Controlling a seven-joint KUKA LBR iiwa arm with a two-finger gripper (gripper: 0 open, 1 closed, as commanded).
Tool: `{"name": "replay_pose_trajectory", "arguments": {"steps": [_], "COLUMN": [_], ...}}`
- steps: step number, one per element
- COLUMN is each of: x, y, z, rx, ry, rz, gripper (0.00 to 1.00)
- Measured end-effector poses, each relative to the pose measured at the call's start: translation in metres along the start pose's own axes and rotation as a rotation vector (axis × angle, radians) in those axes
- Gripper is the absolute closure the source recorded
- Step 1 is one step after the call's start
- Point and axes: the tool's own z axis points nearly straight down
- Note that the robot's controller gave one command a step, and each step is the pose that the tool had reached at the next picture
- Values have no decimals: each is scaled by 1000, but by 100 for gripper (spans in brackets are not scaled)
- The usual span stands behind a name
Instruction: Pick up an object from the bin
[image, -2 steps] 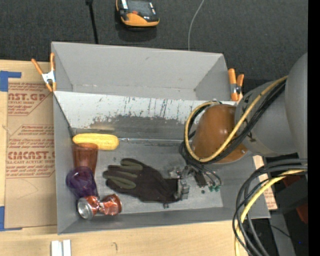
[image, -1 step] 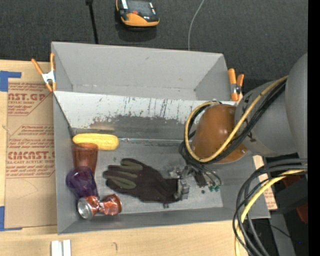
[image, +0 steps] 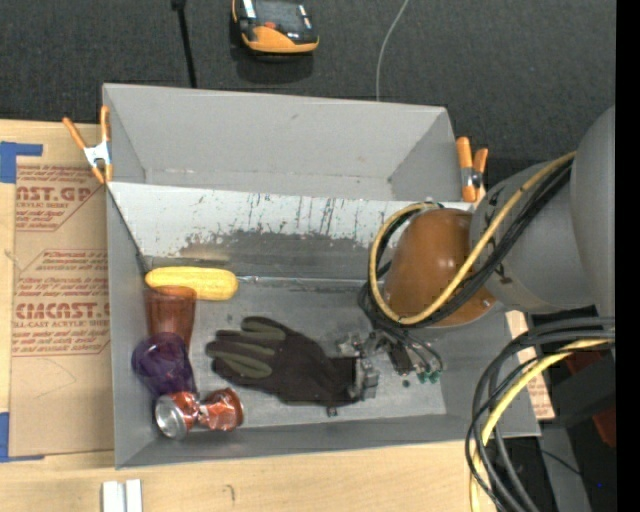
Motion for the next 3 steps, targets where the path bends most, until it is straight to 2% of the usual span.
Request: {"name": "replay_pose_trajectory", "arguments": {"steps": [1, 2, 3], "x": [0, 0, 7], "y": [-84, -84, -99], "z": [0, 0, -41], "rx": [1, 1, -5], "ry": [-3, -3, 6], "rz": [-3, -3, 10], "gripper": [100, 100, 100]}}
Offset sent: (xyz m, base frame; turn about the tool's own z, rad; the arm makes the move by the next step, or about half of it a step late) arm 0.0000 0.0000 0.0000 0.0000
